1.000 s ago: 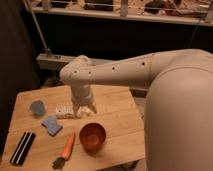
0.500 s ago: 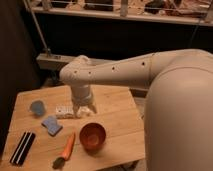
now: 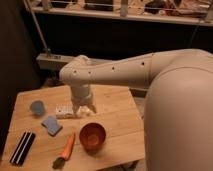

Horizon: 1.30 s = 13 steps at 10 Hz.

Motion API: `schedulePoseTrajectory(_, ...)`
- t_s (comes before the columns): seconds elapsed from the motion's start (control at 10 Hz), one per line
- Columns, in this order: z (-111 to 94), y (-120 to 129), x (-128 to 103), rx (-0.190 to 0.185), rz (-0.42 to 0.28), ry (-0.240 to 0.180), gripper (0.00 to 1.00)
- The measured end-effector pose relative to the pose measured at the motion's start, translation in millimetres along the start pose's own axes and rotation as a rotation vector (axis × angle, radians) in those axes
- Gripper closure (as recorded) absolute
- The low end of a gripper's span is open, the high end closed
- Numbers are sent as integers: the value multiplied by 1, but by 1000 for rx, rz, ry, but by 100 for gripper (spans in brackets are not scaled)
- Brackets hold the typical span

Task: Push the eraser across the table

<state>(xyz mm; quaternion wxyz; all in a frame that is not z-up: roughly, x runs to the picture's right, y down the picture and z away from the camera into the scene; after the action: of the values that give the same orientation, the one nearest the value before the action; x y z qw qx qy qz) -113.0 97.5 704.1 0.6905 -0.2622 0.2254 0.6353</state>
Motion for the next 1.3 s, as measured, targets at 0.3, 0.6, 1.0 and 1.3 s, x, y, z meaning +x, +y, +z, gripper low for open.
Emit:
schedulePoseTrajectory(0.3,-9,27,-14,-25,-75,-48,35)
schedulePoseTrajectory(0.6,-20,55,-21,-38,-158,-81,35)
schedulePoseTrajectory(1.0,-20,122,-10,-52,-382,-76,55)
schedulePoseTrajectory(1.3,0,183,29,-34,-684,-49,84)
